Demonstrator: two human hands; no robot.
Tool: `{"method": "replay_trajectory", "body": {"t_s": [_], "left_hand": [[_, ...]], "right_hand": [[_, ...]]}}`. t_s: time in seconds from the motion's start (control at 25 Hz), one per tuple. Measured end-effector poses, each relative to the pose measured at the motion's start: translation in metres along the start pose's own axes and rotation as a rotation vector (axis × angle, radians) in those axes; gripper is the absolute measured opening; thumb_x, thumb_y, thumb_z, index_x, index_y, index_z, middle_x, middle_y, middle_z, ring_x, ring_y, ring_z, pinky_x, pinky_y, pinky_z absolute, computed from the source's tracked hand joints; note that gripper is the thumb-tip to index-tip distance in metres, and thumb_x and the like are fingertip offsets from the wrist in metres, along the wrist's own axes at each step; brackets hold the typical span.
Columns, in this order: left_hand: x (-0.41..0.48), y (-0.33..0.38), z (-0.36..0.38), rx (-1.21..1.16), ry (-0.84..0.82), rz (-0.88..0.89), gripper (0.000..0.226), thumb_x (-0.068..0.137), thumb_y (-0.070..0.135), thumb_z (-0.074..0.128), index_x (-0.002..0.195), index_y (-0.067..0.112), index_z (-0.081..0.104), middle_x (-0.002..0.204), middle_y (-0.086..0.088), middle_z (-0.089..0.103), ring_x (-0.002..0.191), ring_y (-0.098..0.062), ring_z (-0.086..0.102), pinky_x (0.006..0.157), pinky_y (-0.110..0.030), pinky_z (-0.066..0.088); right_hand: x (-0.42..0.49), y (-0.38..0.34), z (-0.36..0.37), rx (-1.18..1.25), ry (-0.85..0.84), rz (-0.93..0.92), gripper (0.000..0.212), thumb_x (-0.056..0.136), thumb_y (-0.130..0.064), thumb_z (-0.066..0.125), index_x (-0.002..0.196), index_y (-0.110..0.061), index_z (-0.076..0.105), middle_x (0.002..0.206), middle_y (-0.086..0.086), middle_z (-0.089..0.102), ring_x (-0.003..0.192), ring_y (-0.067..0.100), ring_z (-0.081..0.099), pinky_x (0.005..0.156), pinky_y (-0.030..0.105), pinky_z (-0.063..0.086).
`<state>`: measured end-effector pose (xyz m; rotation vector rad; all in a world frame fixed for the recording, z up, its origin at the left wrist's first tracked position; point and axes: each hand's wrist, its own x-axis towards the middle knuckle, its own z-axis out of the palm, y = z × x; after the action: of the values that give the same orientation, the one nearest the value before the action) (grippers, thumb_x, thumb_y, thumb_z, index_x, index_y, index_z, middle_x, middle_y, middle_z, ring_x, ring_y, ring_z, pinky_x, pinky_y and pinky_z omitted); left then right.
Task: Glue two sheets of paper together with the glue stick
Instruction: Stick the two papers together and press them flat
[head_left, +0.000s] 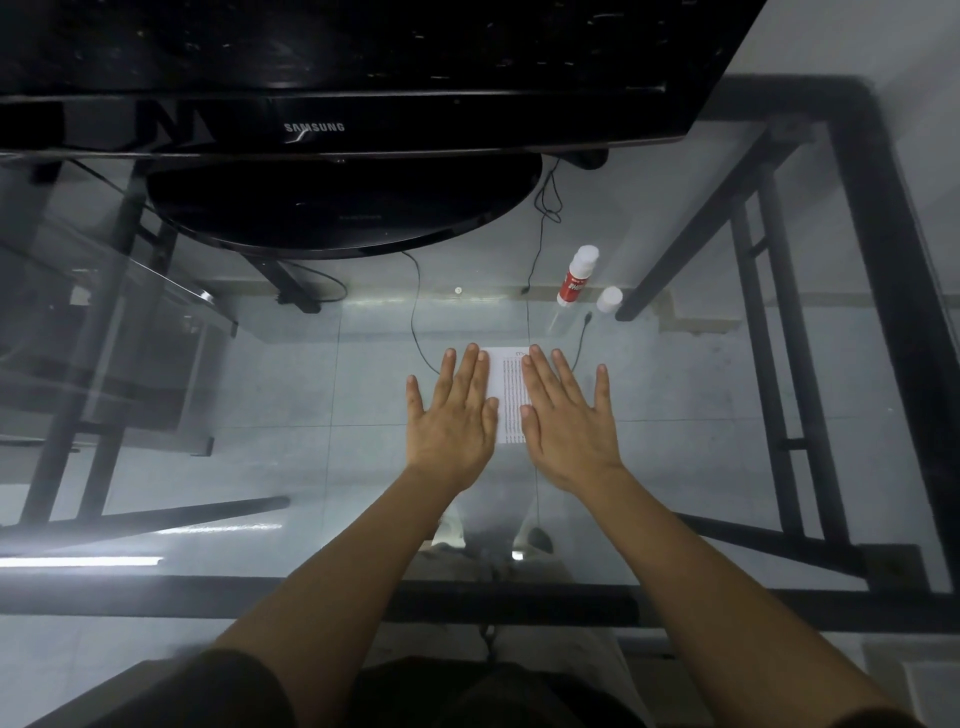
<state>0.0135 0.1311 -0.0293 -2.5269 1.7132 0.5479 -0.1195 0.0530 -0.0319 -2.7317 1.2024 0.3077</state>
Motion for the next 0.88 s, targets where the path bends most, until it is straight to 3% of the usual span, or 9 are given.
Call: {"method": "replay_trajectory", "body": {"t_s": [0.2,0.44,0.76,0.88], "left_hand": [[0.013,-0.021,-0.017,-0.022,0.002,0.195,0.057,0.088,0.054,-0.008,0.138,0.03,-0.023,0.148,0.012,-0.024,0.135,-0.013,-0.03,0.109,-0.048,-0.015],[0.032,-0.054,-0.034,0.283,-0.123,0.59,0.062,0.088,0.061,-0.004,0.14,0.033,-0.026,0.148,0.013,-0.024,0.131,-0.014,-0.036,0.103,-0.046,-0.028],[-0.012,-0.065,-0.024,0.292,-0.212,0.732,0.062,0.086,0.065,-0.006,0.138,0.039,-0.026,0.153,0.013,-0.013,0.137,-0.016,-0.03,0.104,-0.053,-0.028],[-0.016,-0.072,-0.028,0.229,-0.196,0.82,0.059,0.091,0.06,0.003,0.144,0.038,-0.008,0.153,0.015,0.0,0.14,-0.017,-0.023,0.106,-0.056,-0.023]], "right_hand": [[0.0,0.001,-0.001,0.097,-0.025,-0.005,0.058,0.095,-0.044,0.01,0.142,-0.024,-0.018,0.157,-0.004,-0.01,0.142,0.016,-0.017,0.11,0.05,-0.013],[-0.001,0.002,-0.001,0.118,-0.013,-0.013,0.058,0.095,-0.042,0.014,0.145,-0.022,-0.009,0.157,-0.003,-0.007,0.143,0.016,-0.013,0.111,0.05,-0.011],[-0.001,0.001,-0.001,0.107,-0.033,-0.009,0.059,0.096,-0.042,0.015,0.145,-0.022,-0.01,0.157,-0.003,-0.01,0.142,0.016,-0.015,0.109,0.049,-0.013],[-0.001,0.002,0.0,0.108,-0.033,-0.008,0.059,0.096,-0.042,0.015,0.145,-0.022,-0.009,0.157,-0.004,-0.009,0.143,0.016,-0.014,0.11,0.049,-0.013]]}}
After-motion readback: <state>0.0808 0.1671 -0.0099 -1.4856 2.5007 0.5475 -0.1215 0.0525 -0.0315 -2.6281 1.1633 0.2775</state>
